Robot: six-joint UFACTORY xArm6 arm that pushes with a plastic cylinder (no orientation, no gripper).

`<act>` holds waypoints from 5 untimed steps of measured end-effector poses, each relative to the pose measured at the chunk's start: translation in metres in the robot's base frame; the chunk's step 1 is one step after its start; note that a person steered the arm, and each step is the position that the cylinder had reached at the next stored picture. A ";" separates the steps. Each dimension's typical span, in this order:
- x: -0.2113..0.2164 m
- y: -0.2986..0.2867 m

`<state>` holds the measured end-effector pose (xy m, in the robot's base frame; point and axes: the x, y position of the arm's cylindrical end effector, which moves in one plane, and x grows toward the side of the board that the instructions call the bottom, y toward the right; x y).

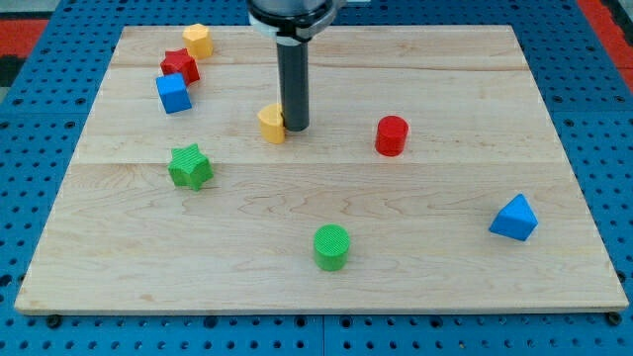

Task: Point your arm closer to the green star

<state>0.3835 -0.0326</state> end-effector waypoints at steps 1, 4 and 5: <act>-0.002 0.013; -0.002 0.039; -0.002 0.052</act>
<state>0.3813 0.0195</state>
